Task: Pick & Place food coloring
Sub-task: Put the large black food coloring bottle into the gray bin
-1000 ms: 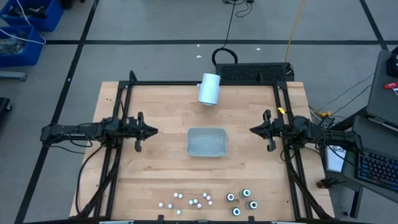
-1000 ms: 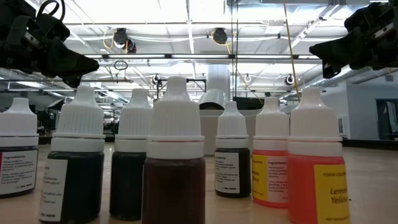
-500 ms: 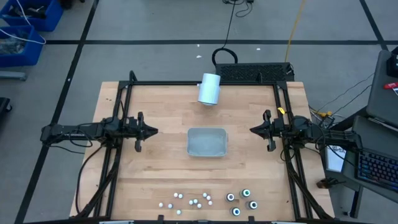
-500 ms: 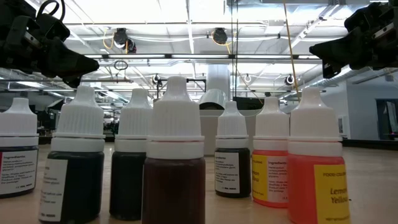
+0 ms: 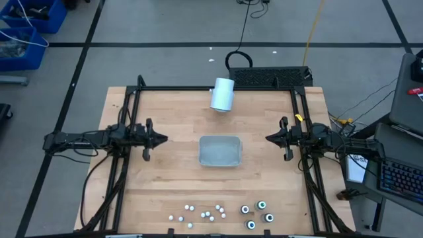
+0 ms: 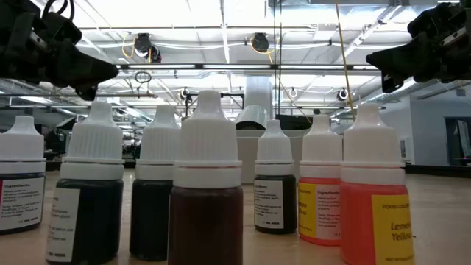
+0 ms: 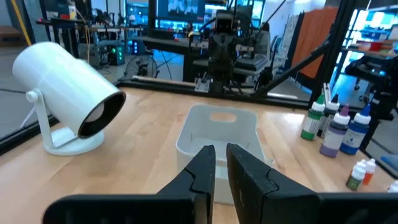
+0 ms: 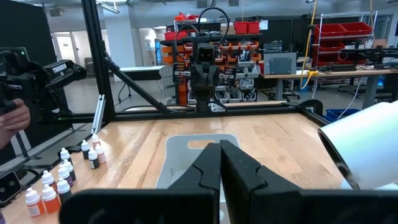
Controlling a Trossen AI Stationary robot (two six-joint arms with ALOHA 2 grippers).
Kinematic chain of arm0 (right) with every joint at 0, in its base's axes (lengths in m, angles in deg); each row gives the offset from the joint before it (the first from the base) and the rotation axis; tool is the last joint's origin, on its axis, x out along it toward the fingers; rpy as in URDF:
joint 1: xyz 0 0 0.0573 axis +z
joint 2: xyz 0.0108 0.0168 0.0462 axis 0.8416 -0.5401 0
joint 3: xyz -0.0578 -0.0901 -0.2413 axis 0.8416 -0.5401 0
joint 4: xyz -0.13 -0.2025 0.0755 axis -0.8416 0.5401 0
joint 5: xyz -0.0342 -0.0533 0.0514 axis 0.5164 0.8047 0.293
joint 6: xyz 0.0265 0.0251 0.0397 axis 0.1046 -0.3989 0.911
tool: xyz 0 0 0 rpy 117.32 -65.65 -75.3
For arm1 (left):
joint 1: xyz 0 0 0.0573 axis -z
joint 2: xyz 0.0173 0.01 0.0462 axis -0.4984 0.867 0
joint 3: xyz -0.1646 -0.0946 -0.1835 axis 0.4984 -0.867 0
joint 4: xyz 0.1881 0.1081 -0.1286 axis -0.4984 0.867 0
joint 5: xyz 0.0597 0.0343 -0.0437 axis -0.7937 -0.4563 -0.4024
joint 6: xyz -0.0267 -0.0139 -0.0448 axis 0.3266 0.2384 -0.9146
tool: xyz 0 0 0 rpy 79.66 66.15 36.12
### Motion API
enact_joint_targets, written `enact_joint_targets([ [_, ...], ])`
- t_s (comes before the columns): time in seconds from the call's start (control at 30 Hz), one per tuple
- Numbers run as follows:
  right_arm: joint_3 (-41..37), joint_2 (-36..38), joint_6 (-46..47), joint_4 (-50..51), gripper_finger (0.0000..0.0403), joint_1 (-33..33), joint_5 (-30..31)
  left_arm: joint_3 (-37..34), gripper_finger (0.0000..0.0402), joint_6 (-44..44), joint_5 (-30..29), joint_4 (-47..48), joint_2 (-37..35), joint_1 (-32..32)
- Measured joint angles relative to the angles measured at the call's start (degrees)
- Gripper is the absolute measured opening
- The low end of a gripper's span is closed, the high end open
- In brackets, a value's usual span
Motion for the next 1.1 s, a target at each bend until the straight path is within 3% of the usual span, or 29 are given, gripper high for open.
enact_joint_targets([
  [0.5,0.01,0.00,0.04,-0.02,0.0000,-0.01,0.00,0.00,0.0047,0.15,0.03,-1.67,-0.02,-0.01],
  [0.93,0.01,-0.02,-1.57,0.98,0.0000,0.00,0.02,0.00,0.0047,-2.68,4.54,-1.08,5.16,0.04],
  [1.1,0.01,-0.02,-1.48,2.12,0.0000,-0.01,0.00,0.00,0.0047,-1.14,1.32,-2.57,7.68,0.04],
])
